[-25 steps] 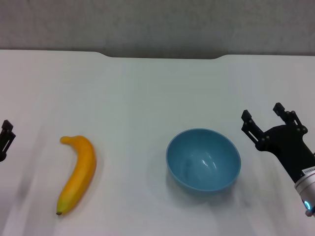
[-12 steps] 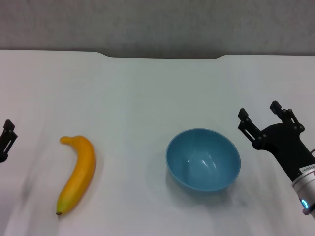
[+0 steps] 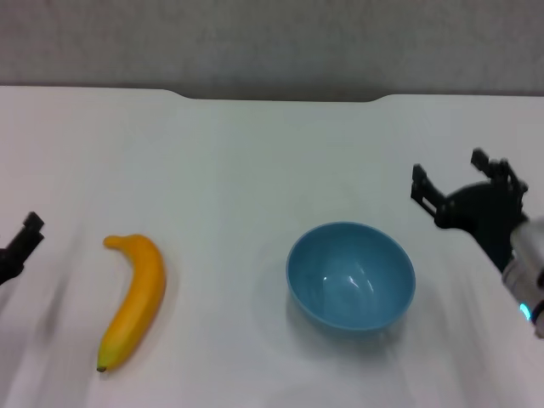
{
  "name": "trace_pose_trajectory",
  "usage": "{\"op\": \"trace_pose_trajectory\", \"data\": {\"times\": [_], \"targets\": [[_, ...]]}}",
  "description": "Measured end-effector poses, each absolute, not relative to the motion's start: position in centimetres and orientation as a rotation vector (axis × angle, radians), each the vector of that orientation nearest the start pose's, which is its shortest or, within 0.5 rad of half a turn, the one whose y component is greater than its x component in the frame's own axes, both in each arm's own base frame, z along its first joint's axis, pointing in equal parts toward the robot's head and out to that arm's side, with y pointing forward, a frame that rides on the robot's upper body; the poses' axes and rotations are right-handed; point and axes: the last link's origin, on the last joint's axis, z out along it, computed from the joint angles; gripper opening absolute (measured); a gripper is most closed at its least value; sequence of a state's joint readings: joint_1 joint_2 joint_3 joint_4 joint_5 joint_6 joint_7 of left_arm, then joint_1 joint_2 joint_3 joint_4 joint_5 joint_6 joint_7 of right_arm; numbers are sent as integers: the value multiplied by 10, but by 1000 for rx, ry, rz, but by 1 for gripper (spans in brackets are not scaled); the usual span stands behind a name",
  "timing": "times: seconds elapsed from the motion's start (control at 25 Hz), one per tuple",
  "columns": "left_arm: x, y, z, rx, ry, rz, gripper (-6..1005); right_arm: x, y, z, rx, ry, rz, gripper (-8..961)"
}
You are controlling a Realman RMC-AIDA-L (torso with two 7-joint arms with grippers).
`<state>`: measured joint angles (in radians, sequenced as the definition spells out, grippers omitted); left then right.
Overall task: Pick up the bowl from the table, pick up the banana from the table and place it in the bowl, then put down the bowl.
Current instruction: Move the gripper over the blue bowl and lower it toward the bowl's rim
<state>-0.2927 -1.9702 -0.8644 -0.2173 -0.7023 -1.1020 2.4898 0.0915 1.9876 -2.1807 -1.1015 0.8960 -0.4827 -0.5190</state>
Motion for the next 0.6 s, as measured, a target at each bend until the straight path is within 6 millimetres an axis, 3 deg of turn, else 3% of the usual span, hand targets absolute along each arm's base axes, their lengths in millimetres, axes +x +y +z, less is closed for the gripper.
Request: {"op": "trace_pose_trajectory", "data": {"times": [0.16, 0.36, 0.6], "targets": [[-389, 308, 14, -1613, -1113, -827, 893, 244, 327, -26, -1855, 614, 427, 859], [-391, 322, 26, -1687, -1165, -783, 893, 242, 338, -11, -1954, 730, 368, 859], [-398, 331, 20, -1742, -1221, -634, 894, 236, 352, -4, -2080, 853, 290, 859]]}}
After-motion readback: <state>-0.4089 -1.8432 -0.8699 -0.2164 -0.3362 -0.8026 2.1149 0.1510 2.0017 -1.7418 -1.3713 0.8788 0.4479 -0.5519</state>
